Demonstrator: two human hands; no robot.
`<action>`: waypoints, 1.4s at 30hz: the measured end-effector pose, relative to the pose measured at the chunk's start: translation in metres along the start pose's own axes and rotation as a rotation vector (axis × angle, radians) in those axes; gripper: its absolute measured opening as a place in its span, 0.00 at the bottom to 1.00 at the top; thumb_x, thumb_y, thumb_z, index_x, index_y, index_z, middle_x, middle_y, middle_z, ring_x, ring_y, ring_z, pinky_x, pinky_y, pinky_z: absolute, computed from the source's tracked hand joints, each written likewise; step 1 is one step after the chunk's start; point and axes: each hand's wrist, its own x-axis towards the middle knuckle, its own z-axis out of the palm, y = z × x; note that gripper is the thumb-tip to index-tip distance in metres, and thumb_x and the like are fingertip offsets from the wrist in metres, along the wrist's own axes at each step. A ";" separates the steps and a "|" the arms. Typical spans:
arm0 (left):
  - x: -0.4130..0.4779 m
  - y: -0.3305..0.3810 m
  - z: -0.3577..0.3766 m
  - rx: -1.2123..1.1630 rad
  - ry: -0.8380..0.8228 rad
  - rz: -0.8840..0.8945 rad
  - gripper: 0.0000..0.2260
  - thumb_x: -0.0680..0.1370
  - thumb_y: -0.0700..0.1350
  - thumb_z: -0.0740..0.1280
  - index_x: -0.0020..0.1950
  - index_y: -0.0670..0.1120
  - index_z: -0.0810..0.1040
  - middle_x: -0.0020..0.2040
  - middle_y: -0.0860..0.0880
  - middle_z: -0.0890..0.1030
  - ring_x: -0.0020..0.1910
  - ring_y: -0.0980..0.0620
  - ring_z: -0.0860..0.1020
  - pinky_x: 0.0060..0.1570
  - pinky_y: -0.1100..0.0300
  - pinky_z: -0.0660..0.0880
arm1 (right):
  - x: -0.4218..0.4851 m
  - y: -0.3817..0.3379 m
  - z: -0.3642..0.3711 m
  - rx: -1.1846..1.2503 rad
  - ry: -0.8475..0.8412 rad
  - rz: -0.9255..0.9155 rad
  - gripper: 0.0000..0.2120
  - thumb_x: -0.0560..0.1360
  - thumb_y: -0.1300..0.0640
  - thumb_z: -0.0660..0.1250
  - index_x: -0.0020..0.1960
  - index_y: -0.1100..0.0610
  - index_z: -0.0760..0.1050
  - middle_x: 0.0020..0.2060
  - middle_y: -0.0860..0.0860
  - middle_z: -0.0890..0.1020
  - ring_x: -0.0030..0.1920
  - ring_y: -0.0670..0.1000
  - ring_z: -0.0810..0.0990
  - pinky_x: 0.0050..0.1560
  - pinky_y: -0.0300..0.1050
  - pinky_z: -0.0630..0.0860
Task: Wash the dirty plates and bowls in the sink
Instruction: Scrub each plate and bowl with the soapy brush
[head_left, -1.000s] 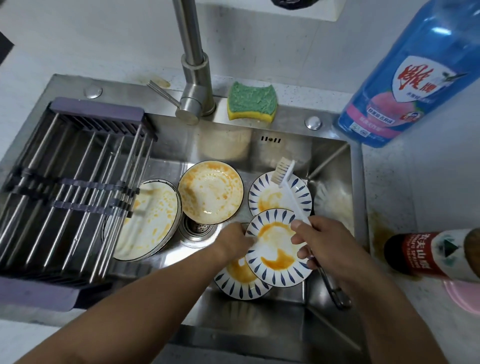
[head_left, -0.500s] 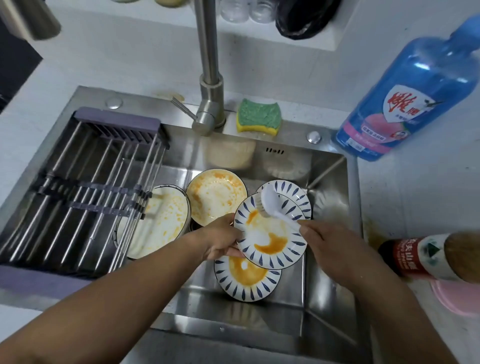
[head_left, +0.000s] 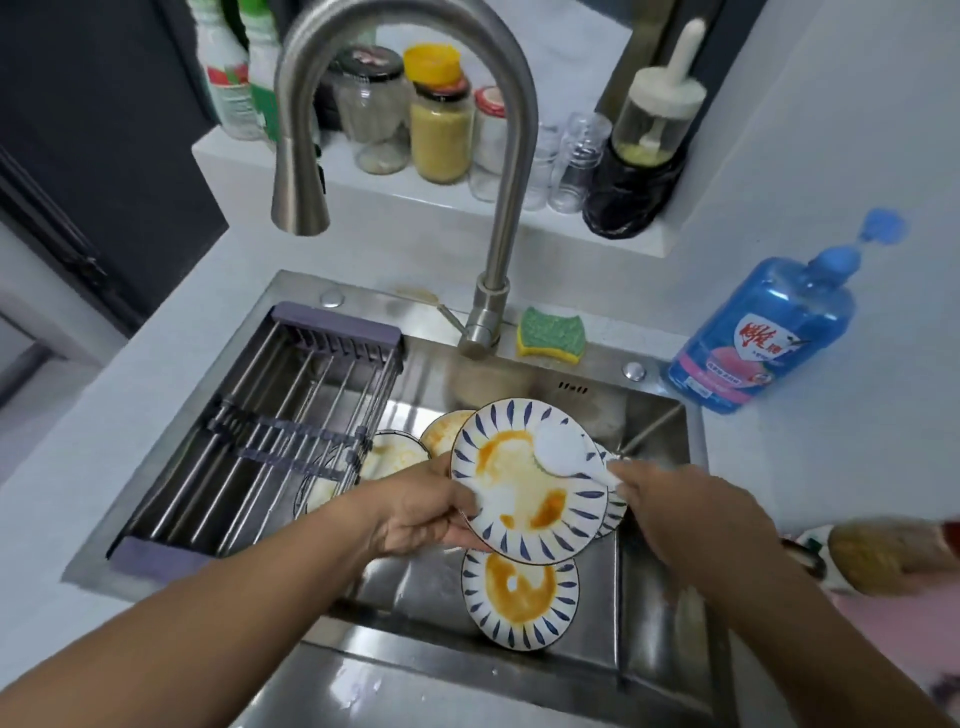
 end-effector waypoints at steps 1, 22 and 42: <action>-0.008 0.001 0.001 0.001 -0.015 0.003 0.21 0.78 0.23 0.58 0.65 0.43 0.72 0.62 0.34 0.80 0.59 0.30 0.80 0.48 0.34 0.79 | 0.001 -0.003 -0.007 -0.018 0.009 -0.011 0.15 0.85 0.51 0.54 0.69 0.43 0.71 0.57 0.46 0.81 0.56 0.50 0.80 0.53 0.47 0.77; -0.068 0.002 0.000 0.041 -0.168 0.033 0.25 0.77 0.21 0.56 0.64 0.46 0.71 0.62 0.35 0.79 0.59 0.31 0.81 0.48 0.34 0.79 | -0.029 -0.072 -0.048 -0.029 -0.018 -0.134 0.18 0.85 0.42 0.53 0.74 0.33 0.65 0.63 0.46 0.80 0.59 0.53 0.79 0.52 0.49 0.75; -0.069 -0.011 0.007 -0.103 0.111 0.288 0.12 0.85 0.40 0.61 0.68 0.50 0.70 0.60 0.44 0.82 0.53 0.40 0.84 0.44 0.36 0.83 | -0.072 -0.054 -0.017 -0.098 -0.097 0.032 0.11 0.84 0.50 0.55 0.62 0.42 0.72 0.55 0.48 0.80 0.55 0.53 0.80 0.47 0.47 0.74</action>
